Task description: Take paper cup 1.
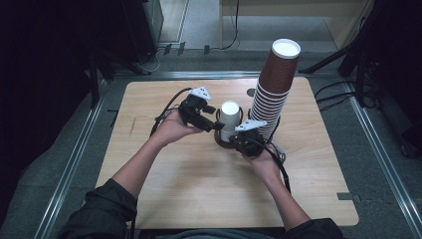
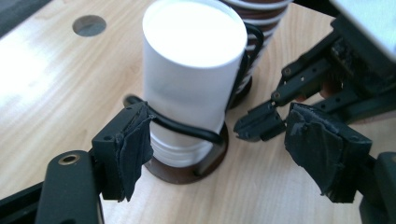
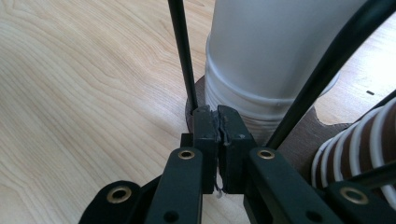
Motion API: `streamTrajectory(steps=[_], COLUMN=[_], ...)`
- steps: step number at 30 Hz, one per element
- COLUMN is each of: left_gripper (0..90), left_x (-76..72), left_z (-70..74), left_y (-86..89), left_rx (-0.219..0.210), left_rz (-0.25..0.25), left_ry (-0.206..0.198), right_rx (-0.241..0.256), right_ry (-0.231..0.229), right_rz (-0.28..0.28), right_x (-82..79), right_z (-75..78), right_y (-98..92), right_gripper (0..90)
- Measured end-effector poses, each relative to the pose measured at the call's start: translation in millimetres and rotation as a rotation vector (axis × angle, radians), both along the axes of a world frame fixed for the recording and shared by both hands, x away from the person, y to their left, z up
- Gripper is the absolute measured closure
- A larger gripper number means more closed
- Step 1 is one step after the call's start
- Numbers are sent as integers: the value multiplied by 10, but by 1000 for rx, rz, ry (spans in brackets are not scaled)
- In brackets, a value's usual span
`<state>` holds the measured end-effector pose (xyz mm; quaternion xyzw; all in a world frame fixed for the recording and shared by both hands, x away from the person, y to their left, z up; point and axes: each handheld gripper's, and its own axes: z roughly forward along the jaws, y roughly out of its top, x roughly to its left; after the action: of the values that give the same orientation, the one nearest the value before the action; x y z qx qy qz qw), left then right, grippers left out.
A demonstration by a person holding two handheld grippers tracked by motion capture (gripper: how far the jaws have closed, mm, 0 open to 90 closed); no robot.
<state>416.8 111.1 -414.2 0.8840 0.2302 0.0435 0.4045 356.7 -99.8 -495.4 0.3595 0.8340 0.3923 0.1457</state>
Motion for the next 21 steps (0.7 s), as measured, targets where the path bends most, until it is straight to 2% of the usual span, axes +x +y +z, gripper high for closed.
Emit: streamTrajectory(steps=[2,5,8,11,13,17,21], left_gripper=[238,239,239,239,241,241,272], left_x=[38,86,123,165,186,234,253], left_z=[25,74,96,100,95,72,59], left_y=[-51,-127,-211,-271,-297,-341,-377], left_rx=[15,8,24,49,43,56,72], left_rz=[-2,-13,-21,-26,-21,-16,-20], left_ry=[-9,-11,-25,-38,-39,-38,-54], right_rx=[-2,2,10,14,19,13,17], right_ry=[-4,-5,-13,-8,-5,-6,-1], right_rz=[-3,-11,-16,-14,-15,-10,-24], right_x=[17,29,45,55,57,64,83], right_z=[-17,-21,-26,-38,-44,-59,-69], right_y=[8,14,12,18,25,33,29], right_gripper=[866,867,867,867,867,865,865])
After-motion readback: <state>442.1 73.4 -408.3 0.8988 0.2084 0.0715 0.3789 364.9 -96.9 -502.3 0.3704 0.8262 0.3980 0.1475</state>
